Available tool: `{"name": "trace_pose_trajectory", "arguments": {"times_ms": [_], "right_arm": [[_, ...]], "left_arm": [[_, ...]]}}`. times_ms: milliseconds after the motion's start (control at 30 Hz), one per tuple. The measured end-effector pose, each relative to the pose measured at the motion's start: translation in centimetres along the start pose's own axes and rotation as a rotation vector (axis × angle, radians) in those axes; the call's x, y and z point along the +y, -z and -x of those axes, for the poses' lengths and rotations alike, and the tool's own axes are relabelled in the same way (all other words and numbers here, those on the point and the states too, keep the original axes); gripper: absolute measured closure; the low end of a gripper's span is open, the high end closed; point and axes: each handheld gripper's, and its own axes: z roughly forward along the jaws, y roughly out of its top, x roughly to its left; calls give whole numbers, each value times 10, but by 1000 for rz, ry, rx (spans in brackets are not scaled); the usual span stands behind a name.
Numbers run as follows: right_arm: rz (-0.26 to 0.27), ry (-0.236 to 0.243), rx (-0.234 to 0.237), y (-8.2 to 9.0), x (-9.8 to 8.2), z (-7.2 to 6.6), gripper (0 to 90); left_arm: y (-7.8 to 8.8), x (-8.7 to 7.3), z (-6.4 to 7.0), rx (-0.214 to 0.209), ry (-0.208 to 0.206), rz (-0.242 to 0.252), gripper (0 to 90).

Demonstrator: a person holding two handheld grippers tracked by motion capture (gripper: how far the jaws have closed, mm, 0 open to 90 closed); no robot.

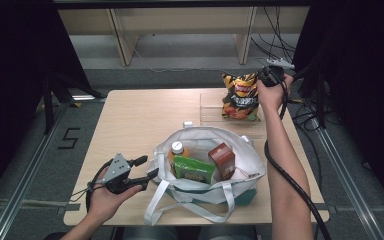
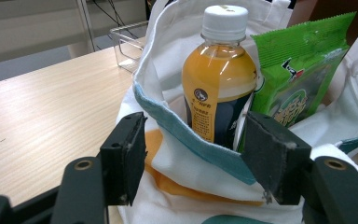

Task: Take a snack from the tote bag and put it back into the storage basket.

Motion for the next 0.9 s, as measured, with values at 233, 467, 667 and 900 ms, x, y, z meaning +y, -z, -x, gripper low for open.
{"name": "trace_pose_trajectory", "arguments": {"times_ms": [233, 467, 667, 900], "right_arm": [[-31, -22, -8, -3, -5, 4, 710], [-40, -34, -11, 7, -4, 1, 571], [-28, -41, -25, 20, 0, 4, 518], [-16, -32, -3, 36, 0, 5, 505]], "left_arm": [[0, 0, 0, -2, -2, -1, 386], [-1, 0, 1, -6, -1, 7, 387], [0, 0, 1, 2, -4, -2, 387], [0, 1, 1, 2, -7, 2, 388]]}}
